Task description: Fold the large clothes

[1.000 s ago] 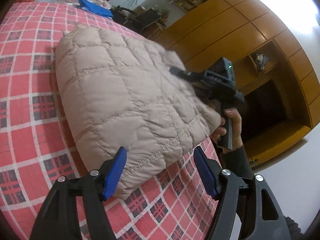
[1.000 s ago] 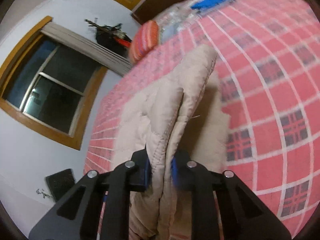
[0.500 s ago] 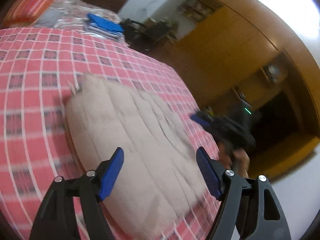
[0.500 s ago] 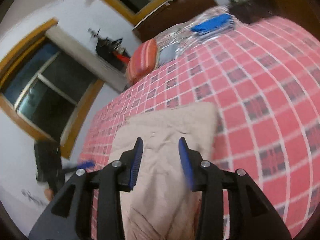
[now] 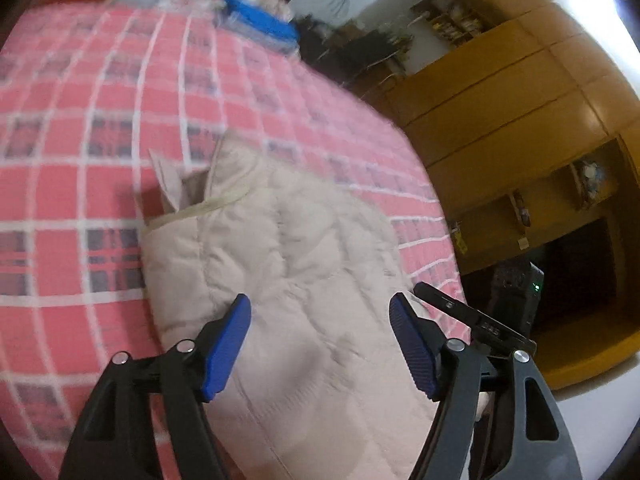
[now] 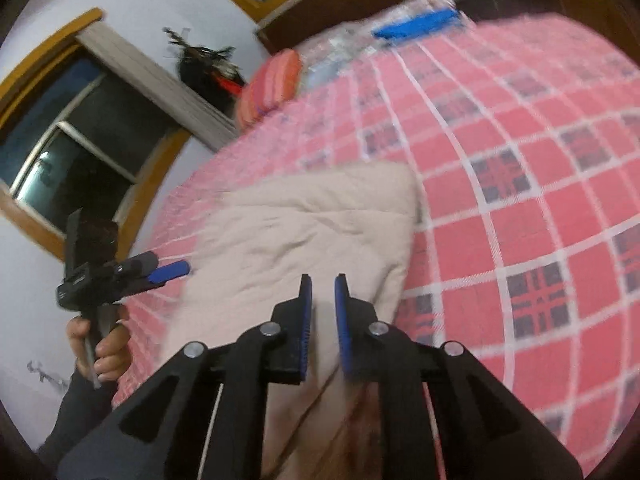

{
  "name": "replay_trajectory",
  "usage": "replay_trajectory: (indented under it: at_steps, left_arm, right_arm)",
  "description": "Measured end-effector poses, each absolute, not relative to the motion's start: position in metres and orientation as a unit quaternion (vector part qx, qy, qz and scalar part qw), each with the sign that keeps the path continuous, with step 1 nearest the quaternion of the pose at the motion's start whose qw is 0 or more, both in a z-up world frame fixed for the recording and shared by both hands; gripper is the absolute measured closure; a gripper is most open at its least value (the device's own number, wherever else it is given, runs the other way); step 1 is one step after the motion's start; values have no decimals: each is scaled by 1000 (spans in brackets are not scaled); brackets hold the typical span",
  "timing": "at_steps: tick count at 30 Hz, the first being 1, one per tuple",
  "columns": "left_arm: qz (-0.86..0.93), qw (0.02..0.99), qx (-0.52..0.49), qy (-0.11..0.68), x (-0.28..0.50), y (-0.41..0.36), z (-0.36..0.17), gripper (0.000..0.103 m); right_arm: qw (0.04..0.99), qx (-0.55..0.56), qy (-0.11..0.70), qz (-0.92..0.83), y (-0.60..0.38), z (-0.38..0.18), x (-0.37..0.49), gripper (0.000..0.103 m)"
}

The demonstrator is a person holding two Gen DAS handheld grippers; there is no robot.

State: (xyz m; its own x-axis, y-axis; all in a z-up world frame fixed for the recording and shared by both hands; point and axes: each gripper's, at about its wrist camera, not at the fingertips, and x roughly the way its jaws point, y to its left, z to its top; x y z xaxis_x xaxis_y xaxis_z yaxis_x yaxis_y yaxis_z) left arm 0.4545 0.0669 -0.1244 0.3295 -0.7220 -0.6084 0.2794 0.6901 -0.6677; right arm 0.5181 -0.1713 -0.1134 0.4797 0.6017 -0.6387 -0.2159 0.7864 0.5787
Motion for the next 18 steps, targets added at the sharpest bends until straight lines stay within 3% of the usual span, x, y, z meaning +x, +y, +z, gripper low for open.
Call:
replay_trajectory:
  at_steps: [5, 8, 11, 15, 18]
  left_arm:
    - [-374, 771, -190, 478, 409, 45, -113, 31]
    - [-333, 778, -164, 506, 415, 37, -137, 31]
    - [-330, 773, -167, 515, 417, 39, -155, 40]
    - [-314, 788, -134, 512, 411, 29, -150, 39]
    - [-326, 793, -151, 492, 393, 34, -124, 39]
  right_arm:
    - [831, 161, 434, 309, -155, -82, 454, 90]
    - [826, 122, 465, 293, -146, -103, 444, 90]
    - [821, 116, 493, 265, -148, -138, 442, 91]
    - [820, 138, 492, 257, -149, -161, 441, 91]
    - [826, 150, 482, 251, -156, -140, 437, 86]
